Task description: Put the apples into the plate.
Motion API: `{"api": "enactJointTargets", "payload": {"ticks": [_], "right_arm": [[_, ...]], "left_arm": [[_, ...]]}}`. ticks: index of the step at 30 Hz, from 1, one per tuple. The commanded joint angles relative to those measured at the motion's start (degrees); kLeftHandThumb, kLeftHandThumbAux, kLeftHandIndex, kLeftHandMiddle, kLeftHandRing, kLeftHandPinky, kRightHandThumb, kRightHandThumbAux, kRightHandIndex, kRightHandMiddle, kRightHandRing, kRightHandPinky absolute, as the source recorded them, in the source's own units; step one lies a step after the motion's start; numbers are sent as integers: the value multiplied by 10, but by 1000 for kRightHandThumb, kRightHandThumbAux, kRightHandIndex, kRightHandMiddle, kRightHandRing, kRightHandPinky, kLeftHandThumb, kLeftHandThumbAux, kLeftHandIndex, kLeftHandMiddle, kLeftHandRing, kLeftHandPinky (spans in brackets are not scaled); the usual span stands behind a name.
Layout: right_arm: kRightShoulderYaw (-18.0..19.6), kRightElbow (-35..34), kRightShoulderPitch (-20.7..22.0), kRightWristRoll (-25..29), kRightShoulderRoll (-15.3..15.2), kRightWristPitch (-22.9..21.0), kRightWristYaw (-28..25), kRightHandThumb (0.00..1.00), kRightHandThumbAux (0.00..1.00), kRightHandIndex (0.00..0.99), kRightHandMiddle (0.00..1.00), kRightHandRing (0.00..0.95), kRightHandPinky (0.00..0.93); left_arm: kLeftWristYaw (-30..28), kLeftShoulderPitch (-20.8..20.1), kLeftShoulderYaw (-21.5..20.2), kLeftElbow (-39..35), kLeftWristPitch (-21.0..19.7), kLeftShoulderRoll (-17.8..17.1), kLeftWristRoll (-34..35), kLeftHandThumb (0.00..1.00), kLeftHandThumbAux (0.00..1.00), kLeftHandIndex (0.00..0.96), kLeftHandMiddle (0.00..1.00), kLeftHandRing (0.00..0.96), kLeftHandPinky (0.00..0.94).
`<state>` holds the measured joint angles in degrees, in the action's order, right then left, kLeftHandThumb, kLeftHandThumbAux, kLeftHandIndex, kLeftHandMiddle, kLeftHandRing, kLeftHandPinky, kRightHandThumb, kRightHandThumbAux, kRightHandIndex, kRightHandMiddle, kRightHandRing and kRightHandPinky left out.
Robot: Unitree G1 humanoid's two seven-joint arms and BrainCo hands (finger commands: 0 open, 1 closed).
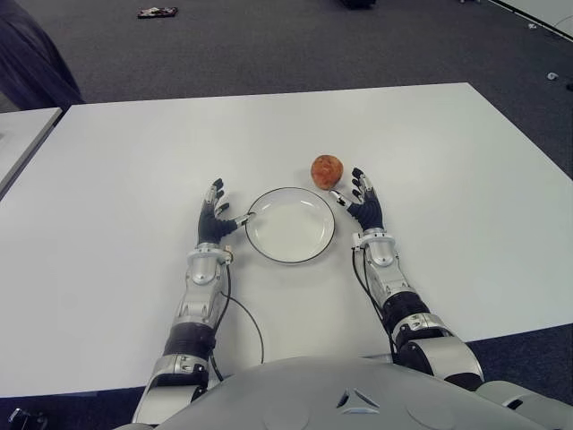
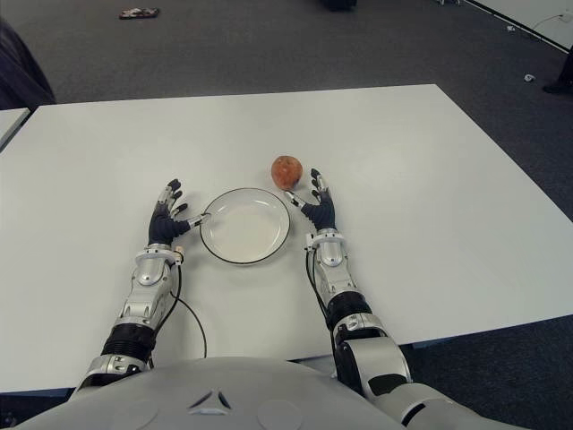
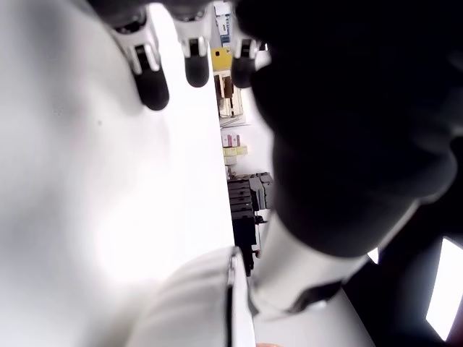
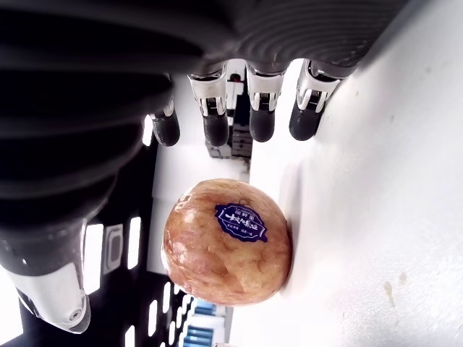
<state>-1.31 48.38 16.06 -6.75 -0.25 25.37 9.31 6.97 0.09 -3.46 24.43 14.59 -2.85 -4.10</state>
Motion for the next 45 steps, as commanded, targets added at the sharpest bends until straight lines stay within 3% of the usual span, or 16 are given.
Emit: {"api": "enactJointTargets", "payload": {"ticks": [1,45], "right_arm": [[-7,25,-19,1,10,-31,-16,145,671,2,14,23,71],[-8,19,-16,-4,7,-32,-9,156,684,0,17,29,75]], "left_arm": [[3,6,1,6,-8,1,-3,0,263,0,0,0,11],[9,-6,-2,17,-13,4,-1,0,277,0,0,0,17]]}}
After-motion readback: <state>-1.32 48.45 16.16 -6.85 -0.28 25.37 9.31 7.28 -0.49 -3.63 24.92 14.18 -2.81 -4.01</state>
